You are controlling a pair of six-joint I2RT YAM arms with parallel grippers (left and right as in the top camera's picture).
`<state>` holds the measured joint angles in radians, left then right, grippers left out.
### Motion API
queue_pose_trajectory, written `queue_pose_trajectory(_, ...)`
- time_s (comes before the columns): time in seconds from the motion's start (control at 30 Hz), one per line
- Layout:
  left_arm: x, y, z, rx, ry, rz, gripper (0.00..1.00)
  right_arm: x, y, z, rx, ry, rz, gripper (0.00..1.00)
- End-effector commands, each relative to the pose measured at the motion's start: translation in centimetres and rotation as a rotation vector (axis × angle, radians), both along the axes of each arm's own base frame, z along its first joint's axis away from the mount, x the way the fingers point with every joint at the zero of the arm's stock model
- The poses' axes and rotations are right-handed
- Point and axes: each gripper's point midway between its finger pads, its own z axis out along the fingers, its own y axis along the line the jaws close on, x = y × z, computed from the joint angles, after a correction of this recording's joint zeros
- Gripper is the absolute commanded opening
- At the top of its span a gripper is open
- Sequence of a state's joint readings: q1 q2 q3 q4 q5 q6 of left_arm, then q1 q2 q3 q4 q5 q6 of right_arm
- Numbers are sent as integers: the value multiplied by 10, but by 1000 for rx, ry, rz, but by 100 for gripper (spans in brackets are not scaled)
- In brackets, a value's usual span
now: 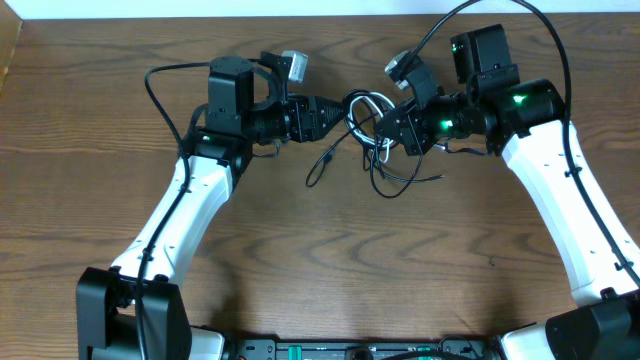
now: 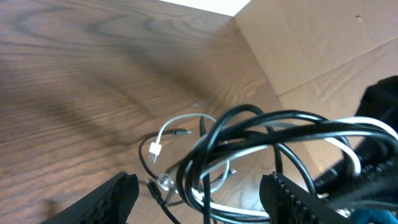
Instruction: Untangle cables
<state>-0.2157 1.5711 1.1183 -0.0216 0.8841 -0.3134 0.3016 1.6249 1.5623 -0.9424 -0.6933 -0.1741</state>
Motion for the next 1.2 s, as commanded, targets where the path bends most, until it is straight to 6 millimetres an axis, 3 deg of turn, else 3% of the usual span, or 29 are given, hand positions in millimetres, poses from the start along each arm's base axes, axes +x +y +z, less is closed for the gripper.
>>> queue_pose_trajectory(0.0, 6, -5, -6, 36, -14, 19, 67, -7, 10, 13, 69, -15, 65, 1)
queue_pose_trajectory(0.13, 4, -12, -14, 46, 0, 7, 66, -9, 12, 15, 80, -11, 73, 1)
queue_pose_trajectory(0.27, 5, -14, -24, 51, 22, 3, 58, -11, 13, 17, 95, -6, 83, 1)
queue_pose_trajectory(0.43, 6, -16, -31, 56, 39, 0, 34, -12, 14, 20, 117, -1, 92, 1)
queue_pose_trajectory(0.57, 7, -15, -30, 55, 32, 2, 8, -9, 9, 19, 119, 15, 65, 1)
queue_pose_trajectory(0.9, 30, 3, -38, 113, 44, 171, 7, -5, -7, 17, 121, 61, 11, 1)
queue_pose_trajectory(1.0, 38, 14, -41, 147, 38, 231, 7, 10, -29, 5, 46, 107, -139, 1)
queue_pose_trajectory(1.17, 43, 31, -30, 142, 16, 277, 8, 35, -89, -22, -139, 170, -469, 1)
